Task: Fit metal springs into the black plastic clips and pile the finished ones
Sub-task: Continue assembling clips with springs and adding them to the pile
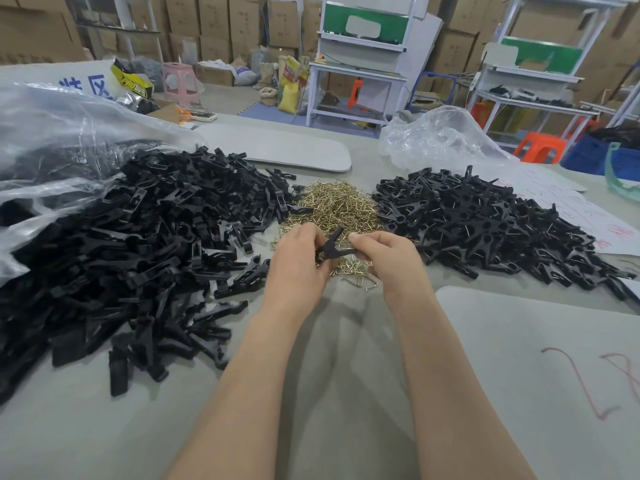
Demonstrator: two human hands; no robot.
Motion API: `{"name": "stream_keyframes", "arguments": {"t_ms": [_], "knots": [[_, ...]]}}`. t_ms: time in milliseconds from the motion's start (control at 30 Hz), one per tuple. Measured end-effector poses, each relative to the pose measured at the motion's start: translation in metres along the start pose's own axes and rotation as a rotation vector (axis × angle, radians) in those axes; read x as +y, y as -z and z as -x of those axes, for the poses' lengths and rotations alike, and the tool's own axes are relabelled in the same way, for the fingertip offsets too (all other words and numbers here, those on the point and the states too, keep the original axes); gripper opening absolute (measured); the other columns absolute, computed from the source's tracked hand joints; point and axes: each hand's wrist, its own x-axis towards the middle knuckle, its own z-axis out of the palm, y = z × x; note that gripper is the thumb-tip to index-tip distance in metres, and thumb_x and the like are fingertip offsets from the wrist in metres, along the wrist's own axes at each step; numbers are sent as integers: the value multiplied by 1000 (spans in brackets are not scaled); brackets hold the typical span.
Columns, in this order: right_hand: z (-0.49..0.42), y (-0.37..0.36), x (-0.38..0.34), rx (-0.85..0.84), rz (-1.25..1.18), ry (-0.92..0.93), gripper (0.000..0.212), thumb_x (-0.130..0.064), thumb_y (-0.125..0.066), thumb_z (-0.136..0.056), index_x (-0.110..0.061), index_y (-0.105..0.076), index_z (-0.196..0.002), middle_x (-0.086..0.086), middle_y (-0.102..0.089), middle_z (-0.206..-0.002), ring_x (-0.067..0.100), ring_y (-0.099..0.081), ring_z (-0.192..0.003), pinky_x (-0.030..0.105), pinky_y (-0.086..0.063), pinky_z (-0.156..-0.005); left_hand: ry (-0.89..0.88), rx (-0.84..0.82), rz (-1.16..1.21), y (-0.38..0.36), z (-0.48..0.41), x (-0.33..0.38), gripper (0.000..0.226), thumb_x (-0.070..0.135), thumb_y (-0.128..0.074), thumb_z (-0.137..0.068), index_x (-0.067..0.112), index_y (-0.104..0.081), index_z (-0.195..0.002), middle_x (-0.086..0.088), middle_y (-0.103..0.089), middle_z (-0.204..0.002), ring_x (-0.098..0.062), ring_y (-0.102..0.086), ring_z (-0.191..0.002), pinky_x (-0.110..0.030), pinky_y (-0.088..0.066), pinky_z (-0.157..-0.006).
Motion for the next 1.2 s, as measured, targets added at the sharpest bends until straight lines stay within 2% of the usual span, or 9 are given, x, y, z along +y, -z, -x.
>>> {"name": "stream_keyframes", "arguments": {"t_ms": [100, 233, 333, 567, 733, 833, 933, 1033, 1200], "knots": [[-2, 4, 0, 10, -52, -30, 20, -20, -70, -84, -19, -65, -65, -4, -60, -66, 9, -53, -69, 22, -40, -66, -24, -27, 37, -1, -1, 1, 21, 13, -73, -80, 15, -54, -90, 6, -51, -90, -17, -50, -85, -31, -42, -74], [-1, -3, -1, 56, -45, 32, 22, -16, -71, -82, -18, -65, -61, -7, -60, -60, 4, -52, -62, 6, -39, -53, -22, -30, 36, -1, 0, 2, 23, 12, -73, -79, 16, -52, -88, 9, -49, -86, -17, -49, -84, -30, -42, -73], [-2, 0, 1, 2, 26, 6, 21, -18, -70, -83, -19, -65, -62, -2, -61, -67, 7, -52, -66, 15, -40, -61, -35, -59, 42, -1, 0, 2, 23, 10, -73, -79, 15, -54, -91, 5, -52, -91, -19, -50, -86, -34, -44, -77], [-4, 23, -1, -366, -404, -400, 6, -17, -64, -80, -13, -61, -77, 1, -63, -67, 12, -59, -58, 25, -48, -61, -150, -140, 157, 8, 2, 10, 26, 12, -76, -77, 13, -66, -101, 1, -56, -92, -13, -52, -83, -21, -46, -78], [-3, 31, 6, -623, -552, -406, 39, -37, -63, -73, -10, -56, -101, 14, -60, -94, 24, -64, -75, 37, -57, -78, -197, -132, 240, 15, 5, 19, 25, 7, -76, -76, 16, -67, -97, 9, -56, -87, -5, -51, -81, -9, -40, -73], [-5, 29, 11, -706, -566, -420, 52, -49, -60, -72, -6, -64, -102, 16, -69, -85, 26, -70, -76, 39, -59, -76, -217, -140, 211, 17, 5, 22, 26, 8, -76, -76, 16, -67, -99, 17, -51, -85, -6, -49, -85, -4, -34, -75], [-5, 27, 16, -726, -601, -413, 51, -49, -63, -72, -5, -68, -97, 14, -72, -79, 23, -72, -73, 35, -59, -68, -240, -154, 170, 18, 5, 23, 27, 9, -75, -77, 16, -67, -101, 18, -51, -88, -13, -50, -93, -7, -34, -81], [-4, 22, 21, -731, -710, -361, 58, -42, -92, -47, -8, -74, -91, 11, -71, -83, 18, -71, -72, 33, -60, -69, -250, -155, 165, 18, 5, 23, 30, 9, -74, -78, 15, -67, -107, 13, -53, -94, -15, -50, -98, -19, -37, -88], [-6, 18, 27, -706, -679, -269, 54, -43, -96, -36, -16, -78, -80, 4, -71, -77, 11, -69, -69, 29, -59, -70, -258, -155, 141, 17, 4, 21, 36, 12, -75, -78, 15, -67, -113, 10, -53, -103, -18, -51, -106, -33, -41, -96]]}}
